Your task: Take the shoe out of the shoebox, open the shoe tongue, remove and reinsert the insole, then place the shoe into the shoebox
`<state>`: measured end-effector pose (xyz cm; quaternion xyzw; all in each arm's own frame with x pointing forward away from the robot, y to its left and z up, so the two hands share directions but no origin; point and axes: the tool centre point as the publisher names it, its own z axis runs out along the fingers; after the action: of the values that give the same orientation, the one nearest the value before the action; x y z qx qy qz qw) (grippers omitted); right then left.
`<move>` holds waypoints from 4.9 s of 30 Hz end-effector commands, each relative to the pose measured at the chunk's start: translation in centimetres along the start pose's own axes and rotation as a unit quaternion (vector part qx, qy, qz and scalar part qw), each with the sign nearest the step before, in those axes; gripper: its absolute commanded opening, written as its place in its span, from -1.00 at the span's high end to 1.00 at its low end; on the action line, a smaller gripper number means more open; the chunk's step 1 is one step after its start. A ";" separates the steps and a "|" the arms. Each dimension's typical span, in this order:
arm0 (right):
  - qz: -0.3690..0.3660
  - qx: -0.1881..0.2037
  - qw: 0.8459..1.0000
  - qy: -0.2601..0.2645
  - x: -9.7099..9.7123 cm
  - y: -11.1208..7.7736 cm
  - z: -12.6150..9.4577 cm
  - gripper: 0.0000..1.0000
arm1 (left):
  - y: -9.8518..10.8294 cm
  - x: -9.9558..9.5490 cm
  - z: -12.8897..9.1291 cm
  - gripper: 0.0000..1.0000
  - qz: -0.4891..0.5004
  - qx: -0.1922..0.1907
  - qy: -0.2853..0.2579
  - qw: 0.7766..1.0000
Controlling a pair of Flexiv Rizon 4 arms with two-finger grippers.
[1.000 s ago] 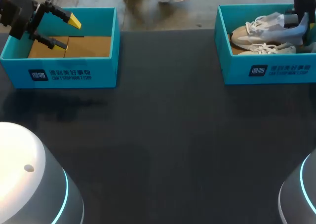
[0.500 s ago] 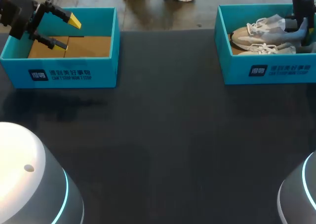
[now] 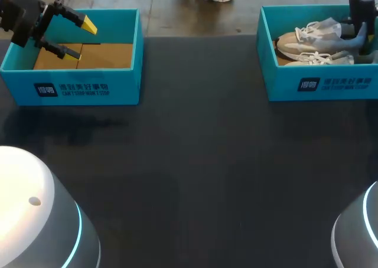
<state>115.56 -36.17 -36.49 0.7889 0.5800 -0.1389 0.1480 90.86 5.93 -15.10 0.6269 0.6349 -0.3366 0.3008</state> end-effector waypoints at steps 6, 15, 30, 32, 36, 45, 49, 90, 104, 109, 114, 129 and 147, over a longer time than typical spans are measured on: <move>0.007 0.000 1.000 -0.006 0.2 0.1 -0.6 -1.00 | -0.1 0.0 0.0 -1.00 0.000 -0.001 0.001 1.000; 0.016 -0.017 1.000 0.010 0.4 -1.1 -3.2 -1.00 | -0.1 0.0 0.0 -1.00 0.000 -0.001 0.001 1.000; 0.017 -0.058 0.996 0.070 1.2 -4.1 -10.1 -0.10 | -0.1 0.0 0.0 -1.00 0.000 -0.001 0.001 1.000; 0.014 -0.060 0.995 0.082 1.3 -4.7 -10.9 -0.20 | -0.1 0.0 0.0 -1.00 0.000 -0.001 0.001 1.000; -0.001 -0.074 0.993 0.089 1.6 -5.9 -12.2 -0.34 | -0.1 0.0 0.0 -1.00 0.000 -0.001 0.001 1.000; -0.048 -0.102 0.988 0.110 2.6 -8.9 -14.6 -1.00 | -0.1 0.0 0.0 -1.00 0.000 -0.001 0.001 1.000; -0.048 -0.102 0.988 0.110 2.6 -8.9 -14.6 -1.00 | -0.1 0.0 0.0 -1.00 0.000 -0.001 0.001 1.000; -0.118 -0.102 0.978 0.136 2.8 -13.7 -16.1 -1.00 | 5.8 -2.8 1.6 -1.00 -0.639 -0.423 0.085 0.637; -0.127 -0.064 0.981 0.134 1.9 -15.9 -15.9 -1.00 | 7.1 -4.7 2.6 -1.00 -0.816 -0.435 0.038 0.379; -0.116 -0.053 0.984 0.125 1.2 -16.2 -15.5 -1.00 | 7.3 -4.3 2.9 -1.00 -0.855 -0.430 -0.006 0.291; -0.110 -0.048 0.986 0.117 0.9 -16.5 -15.0 -1.00 | 7.3 -3.4 3.1 -1.00 -0.877 -0.423 -0.067 0.217; -0.090 -0.049 0.987 0.127 0.6 -18.6 -14.0 -1.00 | 5.8 -0.4 5.1 -1.00 -0.911 -0.376 -0.141 0.092; -0.128 -0.058 0.983 0.120 0.1 -23.2 -13.5 -1.00 | 3.5 2.0 8.1 -1.00 -0.927 -0.360 -0.105 -0.011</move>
<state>94.92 -24.18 -25.75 0.7101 0.6964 -0.0340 0.0981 93.83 0.48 -21.47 -0.7218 0.6814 -0.1208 -0.0059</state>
